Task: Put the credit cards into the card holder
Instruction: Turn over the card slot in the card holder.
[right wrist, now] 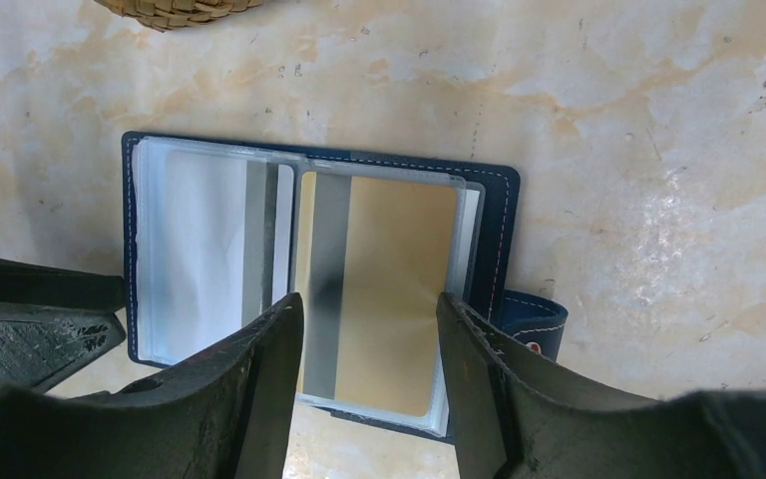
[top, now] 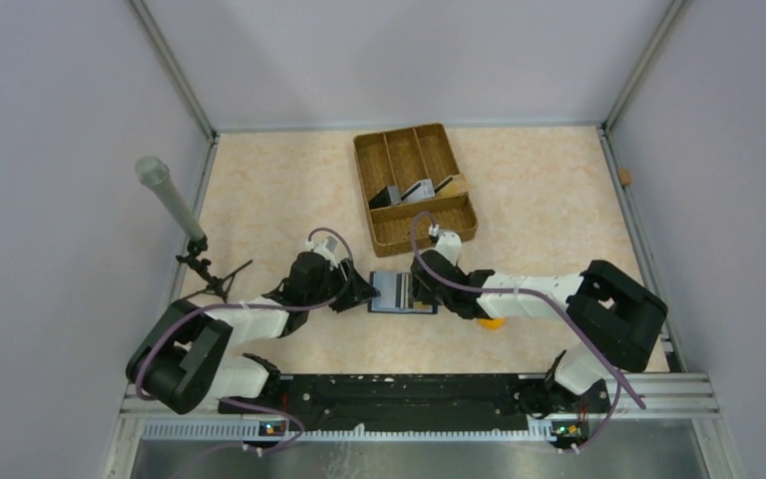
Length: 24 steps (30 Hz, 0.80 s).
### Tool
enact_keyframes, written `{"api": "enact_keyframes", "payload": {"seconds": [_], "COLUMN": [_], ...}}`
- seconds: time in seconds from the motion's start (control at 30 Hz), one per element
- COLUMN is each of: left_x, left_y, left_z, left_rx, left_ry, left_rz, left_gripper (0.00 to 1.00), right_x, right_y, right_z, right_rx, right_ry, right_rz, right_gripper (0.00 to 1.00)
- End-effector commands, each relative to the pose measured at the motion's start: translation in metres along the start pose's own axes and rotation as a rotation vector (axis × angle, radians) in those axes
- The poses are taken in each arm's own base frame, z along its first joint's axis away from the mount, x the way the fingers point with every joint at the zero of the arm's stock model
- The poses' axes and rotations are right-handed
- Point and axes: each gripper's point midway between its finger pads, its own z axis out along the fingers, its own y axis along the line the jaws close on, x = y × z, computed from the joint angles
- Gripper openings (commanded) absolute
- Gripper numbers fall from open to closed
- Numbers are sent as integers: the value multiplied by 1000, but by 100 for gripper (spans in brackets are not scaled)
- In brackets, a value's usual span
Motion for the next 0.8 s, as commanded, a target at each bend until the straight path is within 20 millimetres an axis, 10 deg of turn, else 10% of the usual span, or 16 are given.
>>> {"api": "enact_keyframes", "payload": {"seconds": [0.0, 0.77], "left_x": [-8, -8], "left_y": [2, -60], "left_z": [6, 1], "left_rx": [-19, 365], "left_ry": [-28, -24], "left_rz": [-35, -17], "left_gripper": [52, 43], "right_x": [35, 37], "right_y": [-44, -42], "right_z": [5, 8], "right_rx": [116, 116], "right_ry": [110, 125], "right_rz": [-24, -21], "right_gripper": [52, 52]}}
